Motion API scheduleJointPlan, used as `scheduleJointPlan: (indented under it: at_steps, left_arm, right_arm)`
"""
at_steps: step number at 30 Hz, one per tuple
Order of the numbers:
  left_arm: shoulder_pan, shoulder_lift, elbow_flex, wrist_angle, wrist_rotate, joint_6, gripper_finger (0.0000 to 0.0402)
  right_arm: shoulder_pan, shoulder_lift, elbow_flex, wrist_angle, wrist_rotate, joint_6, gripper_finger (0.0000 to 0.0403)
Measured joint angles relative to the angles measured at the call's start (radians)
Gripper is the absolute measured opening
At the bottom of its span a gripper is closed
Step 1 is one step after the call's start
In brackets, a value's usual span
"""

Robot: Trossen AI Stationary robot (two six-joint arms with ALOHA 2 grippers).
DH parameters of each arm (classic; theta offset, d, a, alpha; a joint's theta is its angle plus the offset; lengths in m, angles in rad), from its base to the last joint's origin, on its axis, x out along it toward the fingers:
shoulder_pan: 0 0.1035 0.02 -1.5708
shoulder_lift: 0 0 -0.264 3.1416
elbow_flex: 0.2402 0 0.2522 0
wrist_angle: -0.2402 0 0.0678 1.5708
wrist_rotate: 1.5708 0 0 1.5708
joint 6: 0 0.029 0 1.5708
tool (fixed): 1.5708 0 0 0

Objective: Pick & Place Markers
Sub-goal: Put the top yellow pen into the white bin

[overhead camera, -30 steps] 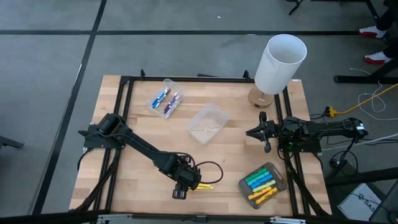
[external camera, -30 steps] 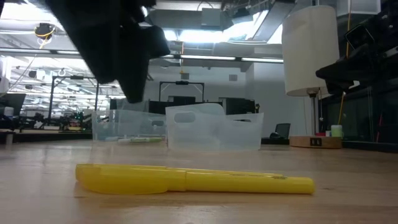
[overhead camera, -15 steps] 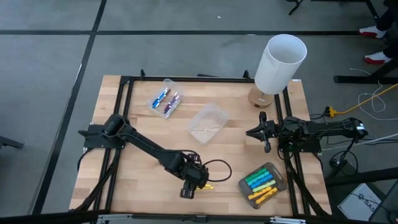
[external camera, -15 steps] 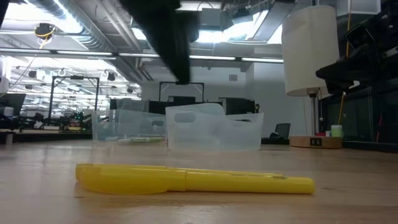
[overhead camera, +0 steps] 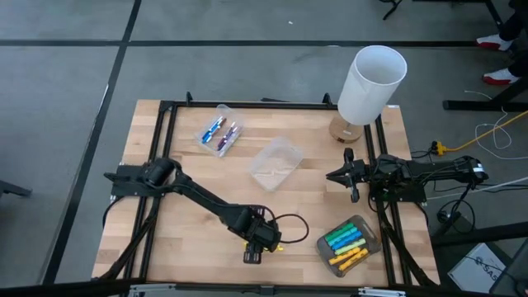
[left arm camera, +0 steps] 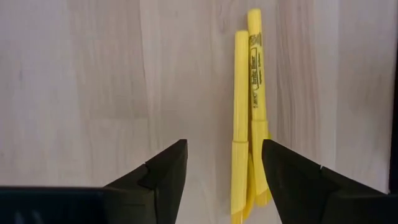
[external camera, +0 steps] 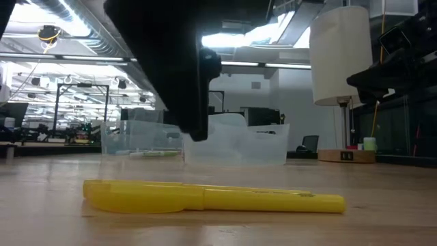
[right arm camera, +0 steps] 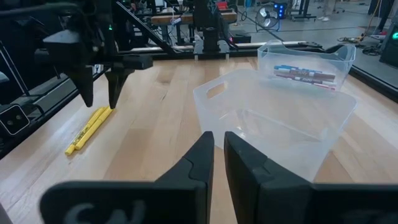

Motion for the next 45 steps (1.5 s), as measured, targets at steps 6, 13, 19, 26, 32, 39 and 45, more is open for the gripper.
scheduleJointPlan:
  at_steps: [6,13,19,26,32,39,45]
  left_arm:
    - [-0.007,0.012,0.0,0.002,-0.005,-0.003,0.0196]
    - [-0.011,0.022,0.0,0.005,-0.004,-0.001,0.0198]
    - [-0.011,0.028,-0.002,0.006,-0.003,0.003,0.0195]
    - [-0.011,0.044,-0.001,0.013,0.0,0.011,0.0194]
    - [-0.011,0.064,-0.002,0.024,0.023,0.019,0.0194]
    - [-0.01,0.079,-0.002,0.031,0.024,0.02,0.0192]
    - [-0.008,0.088,-0.001,0.031,0.025,0.02,0.019]
  right_arm:
    - [0.0,0.0,0.0,0.0,0.0,0.0,0.004]
    - [0.0,0.0,0.0,0.0,0.0,0.0,0.004]
    - [0.0,0.0,0.0,0.0,0.0,0.0,0.004]
    - [0.0,0.0,0.0,0.0,0.0,0.0,0.004]
    - [0.0,0.0,0.0,0.0,0.0,0.0,0.004]
    - [0.0,0.0,0.0,0.0,0.0,0.0,0.004]
    - [0.0,0.0,0.0,0.0,0.0,0.0,0.004]
